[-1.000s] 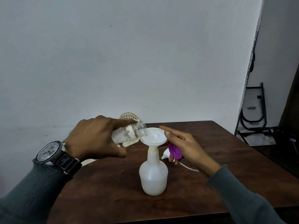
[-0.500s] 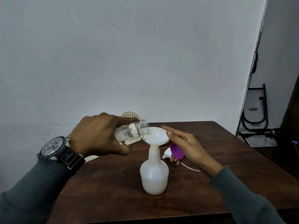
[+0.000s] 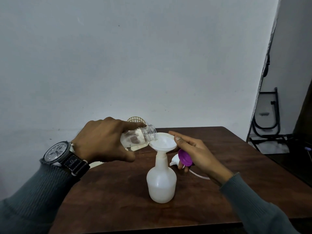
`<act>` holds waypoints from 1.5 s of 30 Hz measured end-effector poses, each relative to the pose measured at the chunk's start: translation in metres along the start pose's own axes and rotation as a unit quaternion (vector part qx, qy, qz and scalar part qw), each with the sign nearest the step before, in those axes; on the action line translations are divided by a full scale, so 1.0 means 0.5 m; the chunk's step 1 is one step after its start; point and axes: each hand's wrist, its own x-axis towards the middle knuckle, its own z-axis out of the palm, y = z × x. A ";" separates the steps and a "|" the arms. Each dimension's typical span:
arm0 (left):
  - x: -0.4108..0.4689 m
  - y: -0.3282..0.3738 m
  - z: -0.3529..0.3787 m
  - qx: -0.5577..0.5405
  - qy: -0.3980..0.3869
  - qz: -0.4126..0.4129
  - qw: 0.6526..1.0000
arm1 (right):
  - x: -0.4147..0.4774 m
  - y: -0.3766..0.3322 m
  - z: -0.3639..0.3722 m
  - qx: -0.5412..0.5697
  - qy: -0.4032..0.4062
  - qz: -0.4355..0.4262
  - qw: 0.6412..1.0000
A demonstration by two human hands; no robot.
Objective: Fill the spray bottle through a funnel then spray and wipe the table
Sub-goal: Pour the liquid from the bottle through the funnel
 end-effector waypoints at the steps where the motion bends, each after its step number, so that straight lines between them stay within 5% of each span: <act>1: 0.000 0.000 0.000 0.000 0.000 0.000 1.000 | 0.001 0.001 0.000 -0.001 0.000 0.000 1.000; 45: 0.004 0.001 -0.009 0.012 -0.027 -0.002 1.000 | 0.014 0.024 -0.008 0.012 -0.004 -0.005 1.000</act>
